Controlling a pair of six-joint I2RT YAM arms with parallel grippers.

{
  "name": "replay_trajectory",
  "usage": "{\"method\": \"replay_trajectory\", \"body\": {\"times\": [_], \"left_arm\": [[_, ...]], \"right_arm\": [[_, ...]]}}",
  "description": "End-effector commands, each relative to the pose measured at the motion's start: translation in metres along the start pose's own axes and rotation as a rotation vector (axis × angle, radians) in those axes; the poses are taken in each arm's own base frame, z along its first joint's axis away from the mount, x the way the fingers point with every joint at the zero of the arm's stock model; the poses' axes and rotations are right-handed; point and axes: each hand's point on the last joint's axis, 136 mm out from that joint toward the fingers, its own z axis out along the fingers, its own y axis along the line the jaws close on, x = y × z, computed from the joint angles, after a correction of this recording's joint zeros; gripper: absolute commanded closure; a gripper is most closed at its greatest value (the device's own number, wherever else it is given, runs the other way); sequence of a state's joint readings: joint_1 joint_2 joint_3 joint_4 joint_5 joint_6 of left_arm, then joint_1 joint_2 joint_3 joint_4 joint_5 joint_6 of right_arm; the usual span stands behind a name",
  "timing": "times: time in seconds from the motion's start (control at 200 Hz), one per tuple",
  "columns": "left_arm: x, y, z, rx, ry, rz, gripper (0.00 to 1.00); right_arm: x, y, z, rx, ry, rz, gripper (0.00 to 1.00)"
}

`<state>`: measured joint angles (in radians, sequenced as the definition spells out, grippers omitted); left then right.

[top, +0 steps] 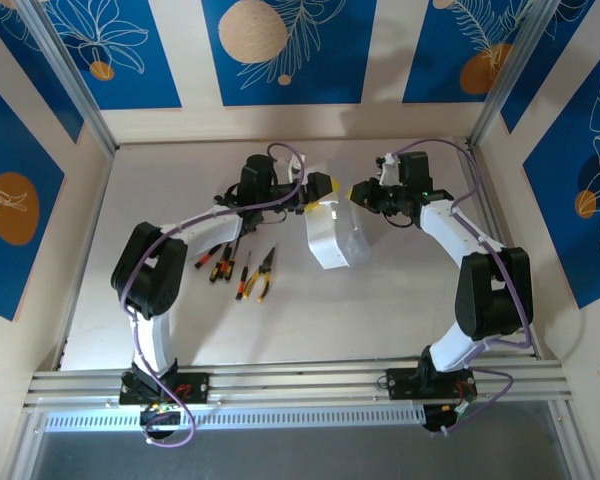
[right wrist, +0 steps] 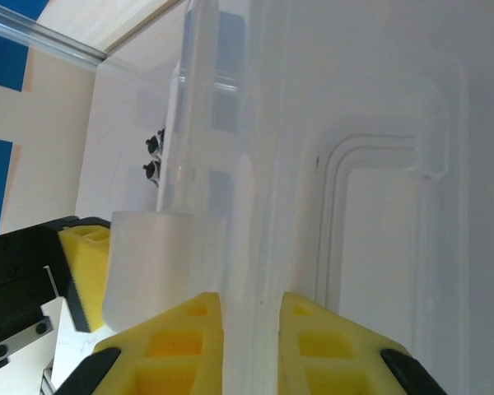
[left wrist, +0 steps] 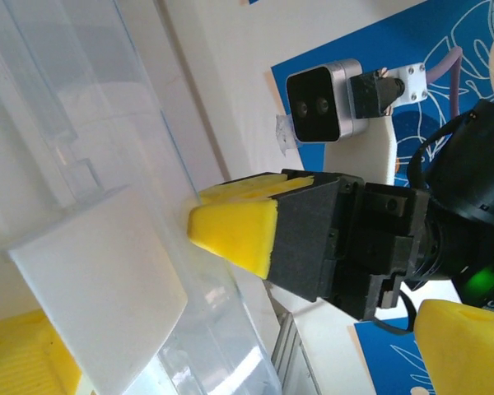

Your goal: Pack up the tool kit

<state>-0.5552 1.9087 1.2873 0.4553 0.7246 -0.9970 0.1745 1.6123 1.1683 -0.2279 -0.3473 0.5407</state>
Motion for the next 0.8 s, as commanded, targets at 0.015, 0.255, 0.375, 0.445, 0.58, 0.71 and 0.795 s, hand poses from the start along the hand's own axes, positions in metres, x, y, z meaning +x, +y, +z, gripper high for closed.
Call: {"method": "replay_trajectory", "body": {"times": [0.015,0.255,0.375,0.445,0.58,0.71,0.795], "left_arm": [[0.049,0.071,0.004,-0.113,0.110,-0.146,0.00],[0.050,0.082,0.004,-0.126,0.116,-0.145,0.00],[0.045,0.078,0.005,-0.113,0.108,-0.135,0.00],[0.041,0.075,0.005,-0.109,0.103,-0.126,0.00],[0.034,0.073,0.004,-0.109,0.094,-0.116,0.00],[0.031,0.078,-0.002,-0.171,0.101,-0.097,0.00],[0.030,0.084,-0.012,-0.259,0.113,-0.061,0.00]], "right_arm": [[0.058,0.037,0.012,-0.095,0.251,-0.009,0.96],[0.051,0.047,0.015,-0.070,0.251,-0.027,0.96],[0.048,0.047,0.013,-0.056,0.249,-0.032,0.96],[0.044,0.047,0.011,-0.046,0.243,-0.036,0.96],[0.038,0.046,0.004,-0.021,0.229,-0.047,0.94],[0.026,0.039,-0.014,0.049,0.198,-0.070,0.64],[0.018,0.032,-0.030,0.114,0.175,-0.097,0.37]]}}
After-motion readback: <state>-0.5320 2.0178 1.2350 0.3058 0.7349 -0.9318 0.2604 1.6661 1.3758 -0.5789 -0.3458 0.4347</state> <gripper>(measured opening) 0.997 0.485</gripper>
